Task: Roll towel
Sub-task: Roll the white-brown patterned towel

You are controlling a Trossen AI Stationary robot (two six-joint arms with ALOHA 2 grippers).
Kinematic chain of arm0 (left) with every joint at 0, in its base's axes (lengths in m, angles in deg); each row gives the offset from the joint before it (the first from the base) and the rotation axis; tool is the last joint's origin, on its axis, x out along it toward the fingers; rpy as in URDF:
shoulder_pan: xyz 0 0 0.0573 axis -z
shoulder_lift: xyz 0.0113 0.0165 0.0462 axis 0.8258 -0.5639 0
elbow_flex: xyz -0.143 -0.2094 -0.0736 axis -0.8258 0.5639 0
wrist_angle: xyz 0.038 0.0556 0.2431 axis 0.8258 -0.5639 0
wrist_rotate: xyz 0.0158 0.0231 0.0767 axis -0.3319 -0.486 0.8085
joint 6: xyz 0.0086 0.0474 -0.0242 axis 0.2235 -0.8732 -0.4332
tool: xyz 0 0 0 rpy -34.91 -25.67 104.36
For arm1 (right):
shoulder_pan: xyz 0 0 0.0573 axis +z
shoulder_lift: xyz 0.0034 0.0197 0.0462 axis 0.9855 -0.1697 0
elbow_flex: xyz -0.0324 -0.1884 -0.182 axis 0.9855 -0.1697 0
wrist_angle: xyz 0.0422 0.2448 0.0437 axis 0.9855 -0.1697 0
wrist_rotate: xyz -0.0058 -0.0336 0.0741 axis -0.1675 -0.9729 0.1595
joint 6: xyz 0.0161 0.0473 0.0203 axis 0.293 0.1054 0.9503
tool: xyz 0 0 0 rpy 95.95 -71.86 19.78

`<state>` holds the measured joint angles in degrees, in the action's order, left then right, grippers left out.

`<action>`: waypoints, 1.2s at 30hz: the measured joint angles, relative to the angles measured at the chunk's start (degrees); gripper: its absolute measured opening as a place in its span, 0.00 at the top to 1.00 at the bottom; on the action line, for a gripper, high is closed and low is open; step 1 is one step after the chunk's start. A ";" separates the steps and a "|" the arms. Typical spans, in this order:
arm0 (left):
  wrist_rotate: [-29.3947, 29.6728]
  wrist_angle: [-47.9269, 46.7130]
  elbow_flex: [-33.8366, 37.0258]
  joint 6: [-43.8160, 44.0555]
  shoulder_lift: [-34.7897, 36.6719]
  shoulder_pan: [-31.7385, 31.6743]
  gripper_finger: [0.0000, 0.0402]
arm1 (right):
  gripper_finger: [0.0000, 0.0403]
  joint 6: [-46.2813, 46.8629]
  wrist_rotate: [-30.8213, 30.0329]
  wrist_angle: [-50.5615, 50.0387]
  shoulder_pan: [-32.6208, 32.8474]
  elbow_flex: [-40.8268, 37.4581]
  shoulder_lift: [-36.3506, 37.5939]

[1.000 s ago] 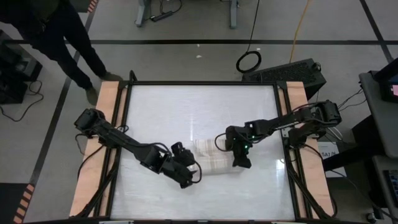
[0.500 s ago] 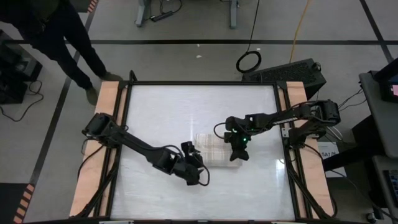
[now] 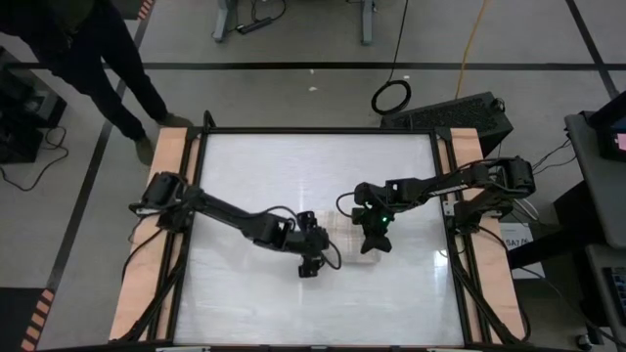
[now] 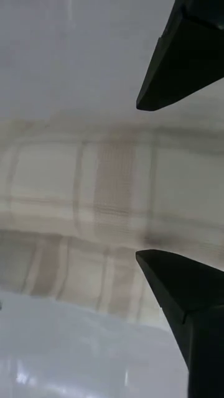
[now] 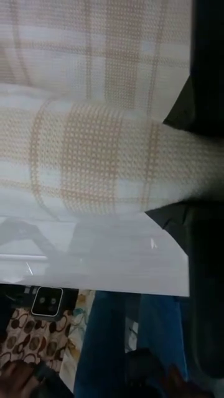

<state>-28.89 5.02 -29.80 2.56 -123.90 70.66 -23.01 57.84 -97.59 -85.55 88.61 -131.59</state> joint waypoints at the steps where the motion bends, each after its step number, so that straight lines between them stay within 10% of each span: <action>1: -1.70 -0.25 0.00 -0.81 -0.28 -0.71 0.03 | 0.84 -0.03 0.00 0.04 0.00 0.00 -0.01; 16: -11.44 -1.02 -0.02 -3.11 -2.48 -4.54 0.38 | 0.81 -0.96 -2.21 0.44 0.02 0.00 -0.01; 29: -20.31 -0.82 -0.02 -2.68 -2.49 -7.94 0.62 | 0.27 -5.79 -16.60 -16.67 2.31 3.22 13.23; 36: -25.98 -0.82 -0.02 0.17 -2.54 -10.72 0.64 | 0.15 0.35 -28.23 -24.06 9.02 3.82 21.92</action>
<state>-54.86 4.20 -29.82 2.73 -126.43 59.94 -22.66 29.61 -121.65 -76.53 92.44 -109.67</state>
